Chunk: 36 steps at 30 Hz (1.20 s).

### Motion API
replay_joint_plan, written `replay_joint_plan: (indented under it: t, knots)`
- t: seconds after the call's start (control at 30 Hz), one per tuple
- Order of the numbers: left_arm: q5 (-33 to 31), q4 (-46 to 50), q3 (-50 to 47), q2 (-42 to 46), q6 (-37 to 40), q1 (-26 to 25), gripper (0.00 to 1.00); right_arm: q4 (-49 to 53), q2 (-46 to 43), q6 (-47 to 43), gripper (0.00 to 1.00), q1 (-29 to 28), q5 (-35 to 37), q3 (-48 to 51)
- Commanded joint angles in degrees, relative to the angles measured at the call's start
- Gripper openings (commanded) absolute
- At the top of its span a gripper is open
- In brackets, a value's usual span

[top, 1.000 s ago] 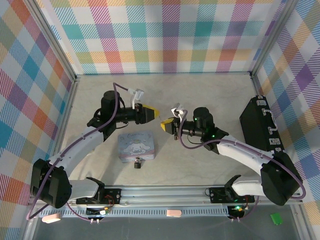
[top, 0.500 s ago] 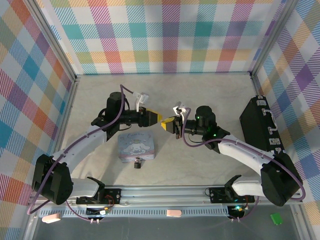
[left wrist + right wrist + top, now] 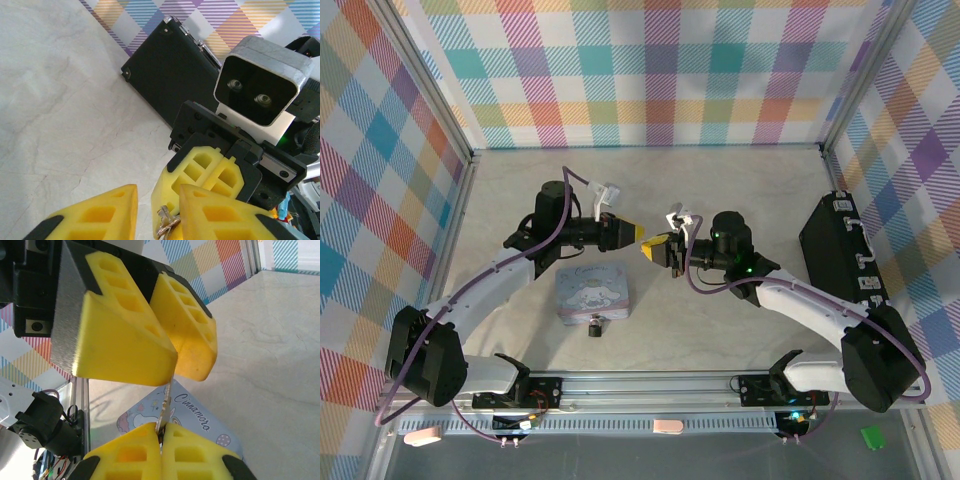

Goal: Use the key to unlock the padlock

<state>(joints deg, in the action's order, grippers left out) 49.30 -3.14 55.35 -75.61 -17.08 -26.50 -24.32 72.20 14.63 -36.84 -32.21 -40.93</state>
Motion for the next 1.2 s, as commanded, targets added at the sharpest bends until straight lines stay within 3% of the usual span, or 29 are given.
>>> replay_joint_plan:
  t: [0.0,0.43,0.67,1.17]
  knots:
    - [1.49,0.06,1.6,-0.59,0.38,-0.38,0.24,-1.7,0.33,0.77,0.0,0.01,-1.15,-1.9]
    - [0.04,0.24,1.79,-0.26,-0.66,-0.56,0.04,-1.71,1.1,1.68,0.0,0.28,1.21,-1.69]
    - [-1.56,0.01,1.78,-0.15,-1.83,-0.57,0.0,-2.06,1.2,3.11,0.0,0.79,1.82,-1.32]
    - [-15.8,-6.19,0.1,-0.41,-17.65,-0.56,0.0,-7.03,1.54,8.07,0.29,1.81,6.05,0.9]
